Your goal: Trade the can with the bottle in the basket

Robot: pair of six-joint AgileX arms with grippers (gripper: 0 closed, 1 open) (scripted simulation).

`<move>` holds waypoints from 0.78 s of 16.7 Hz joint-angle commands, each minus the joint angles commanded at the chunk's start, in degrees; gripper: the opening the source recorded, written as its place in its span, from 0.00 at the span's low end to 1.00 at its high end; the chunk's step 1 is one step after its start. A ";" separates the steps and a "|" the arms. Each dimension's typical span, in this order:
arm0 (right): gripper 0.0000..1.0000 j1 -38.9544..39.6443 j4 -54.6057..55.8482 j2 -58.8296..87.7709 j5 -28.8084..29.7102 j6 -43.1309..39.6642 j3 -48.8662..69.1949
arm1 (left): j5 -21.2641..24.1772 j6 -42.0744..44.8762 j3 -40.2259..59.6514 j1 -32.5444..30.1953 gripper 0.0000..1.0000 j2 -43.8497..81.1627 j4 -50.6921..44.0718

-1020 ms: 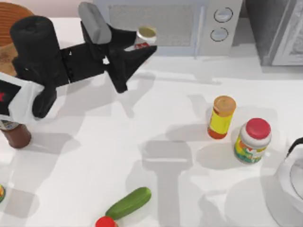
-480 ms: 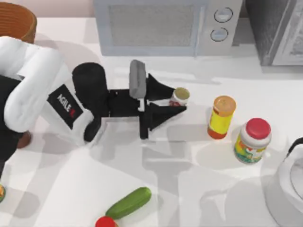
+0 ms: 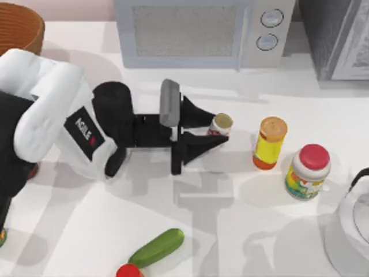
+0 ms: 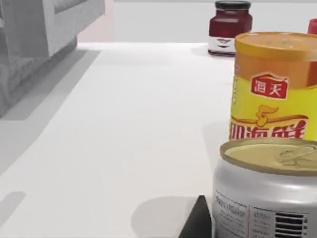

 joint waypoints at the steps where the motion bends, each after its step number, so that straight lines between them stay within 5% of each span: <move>1: 1.00 0.00 0.00 0.00 0.00 0.00 0.00 | 0.00 0.00 0.00 0.00 0.15 0.00 0.00; 12: 1.00 0.00 0.00 0.00 0.00 0.00 0.00 | 0.00 0.00 0.00 0.00 0.98 0.00 0.00; 13: 1.00 0.00 0.00 0.00 0.00 0.00 0.00 | 0.00 0.00 0.00 0.00 1.00 0.00 0.00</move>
